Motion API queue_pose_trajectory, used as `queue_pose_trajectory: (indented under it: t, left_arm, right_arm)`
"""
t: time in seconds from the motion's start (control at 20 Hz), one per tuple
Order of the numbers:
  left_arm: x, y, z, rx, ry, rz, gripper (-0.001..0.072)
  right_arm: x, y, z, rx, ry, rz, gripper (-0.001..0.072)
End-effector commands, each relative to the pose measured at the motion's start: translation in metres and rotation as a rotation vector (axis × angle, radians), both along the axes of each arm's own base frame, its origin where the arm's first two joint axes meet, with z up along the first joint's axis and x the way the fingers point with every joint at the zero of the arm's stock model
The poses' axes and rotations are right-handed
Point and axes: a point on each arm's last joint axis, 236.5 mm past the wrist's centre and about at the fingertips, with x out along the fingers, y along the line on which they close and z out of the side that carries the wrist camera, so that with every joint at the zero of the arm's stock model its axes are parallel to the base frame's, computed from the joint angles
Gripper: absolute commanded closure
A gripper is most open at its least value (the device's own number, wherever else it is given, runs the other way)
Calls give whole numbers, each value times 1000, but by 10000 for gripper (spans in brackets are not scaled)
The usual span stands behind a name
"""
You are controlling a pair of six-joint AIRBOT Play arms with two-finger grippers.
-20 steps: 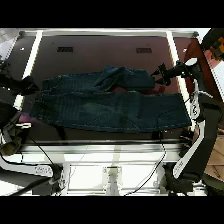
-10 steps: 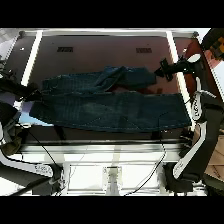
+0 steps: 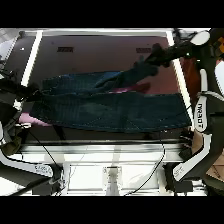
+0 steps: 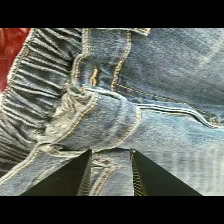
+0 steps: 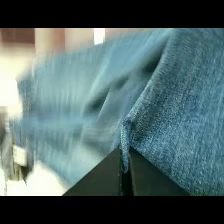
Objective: Fold the clothes and pants, and hang the long-sleeved shirts on hangers.
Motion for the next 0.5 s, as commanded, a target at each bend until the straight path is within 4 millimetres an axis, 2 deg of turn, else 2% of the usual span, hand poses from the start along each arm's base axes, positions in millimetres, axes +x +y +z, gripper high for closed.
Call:
queue_pose_trajectory:
  t: [0.0, 0.05, 0.1, 0.15, 0.2, 0.35, 0.45]
  left_arm:
    - [11, -14, 10, -63, -61, -11, 422]
    - [15, -18, 15, -82, -84, -16, 422]
    - [18, -24, 21, -103, -107, -21, 422]
    - [21, -29, 27, -121, -132, -34, 422]
    - [23, -32, 33, -132, -155, -44, 422]
    - [29, -43, 55, -162, -230, -79, 428]
    - [32, -50, 70, -180, -273, -91, 430]
  right_arm:
    - [-85, 64, -9, -62, 132, 324, 696]
    - [-95, 72, -16, -96, 154, 355, 686]
    - [-98, 73, -23, -147, 161, 360, 596]
    - [-97, 70, -30, -203, 162, 352, 448]
    - [-97, 65, -35, -244, 164, 348, 382]
    - [-95, 39, -47, -348, 186, 324, 380]
    - [-83, 27, -52, -398, 161, 284, 381]
